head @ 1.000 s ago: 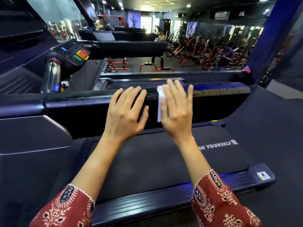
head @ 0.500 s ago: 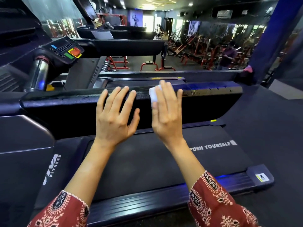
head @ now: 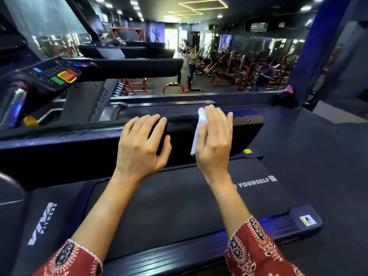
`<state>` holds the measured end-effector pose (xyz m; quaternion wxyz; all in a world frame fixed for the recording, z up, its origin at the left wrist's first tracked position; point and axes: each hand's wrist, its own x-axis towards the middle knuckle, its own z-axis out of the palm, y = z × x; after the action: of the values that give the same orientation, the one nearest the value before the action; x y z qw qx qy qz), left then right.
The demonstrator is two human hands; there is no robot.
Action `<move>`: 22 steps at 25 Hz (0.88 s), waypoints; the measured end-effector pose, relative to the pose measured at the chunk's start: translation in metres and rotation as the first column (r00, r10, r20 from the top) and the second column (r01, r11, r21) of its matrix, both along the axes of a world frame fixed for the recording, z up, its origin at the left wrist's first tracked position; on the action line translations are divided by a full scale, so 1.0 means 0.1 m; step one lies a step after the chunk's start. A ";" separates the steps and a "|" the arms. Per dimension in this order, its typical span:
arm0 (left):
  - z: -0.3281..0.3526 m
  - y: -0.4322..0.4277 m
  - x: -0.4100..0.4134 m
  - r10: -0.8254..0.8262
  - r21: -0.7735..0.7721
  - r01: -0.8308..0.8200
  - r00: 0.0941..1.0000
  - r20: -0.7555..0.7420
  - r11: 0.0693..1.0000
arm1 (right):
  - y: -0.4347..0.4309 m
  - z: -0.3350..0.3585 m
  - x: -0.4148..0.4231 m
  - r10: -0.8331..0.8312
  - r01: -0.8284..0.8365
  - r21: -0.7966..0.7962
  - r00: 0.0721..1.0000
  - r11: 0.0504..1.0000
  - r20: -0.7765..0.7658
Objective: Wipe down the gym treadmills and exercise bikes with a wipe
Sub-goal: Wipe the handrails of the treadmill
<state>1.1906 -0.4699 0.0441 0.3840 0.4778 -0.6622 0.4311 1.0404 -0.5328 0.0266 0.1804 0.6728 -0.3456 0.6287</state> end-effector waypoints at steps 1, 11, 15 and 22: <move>0.01 -0.03 -0.05 -0.009 0.006 0.009 1.000 0.008 1.000 | 0.01 -0.04 -0.04 0.002 -0.005 -0.049 0.997 0.999 -0.071; 0.13 -0.33 -0.58 -0.074 0.094 0.070 0.996 0.041 0.993 | -0.30 -0.01 -0.57 -0.089 0.063 -0.156 0.982 0.986 -0.168; 0.15 -0.41 -0.73 -0.089 0.116 0.080 0.993 0.073 0.990 | -0.46 0.06 -0.79 -0.119 0.119 -0.007 0.992 0.993 0.038; 0.13 -0.46 -0.82 -0.150 0.133 0.136 0.983 0.101 0.982 | -0.44 0.00 -0.79 -0.080 0.080 0.002 0.996 0.997 0.035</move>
<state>1.1085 -0.5154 0.0576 0.3458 0.4275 -0.7409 0.3858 0.9613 -0.5766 0.0271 0.1991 0.6475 -0.3754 0.6325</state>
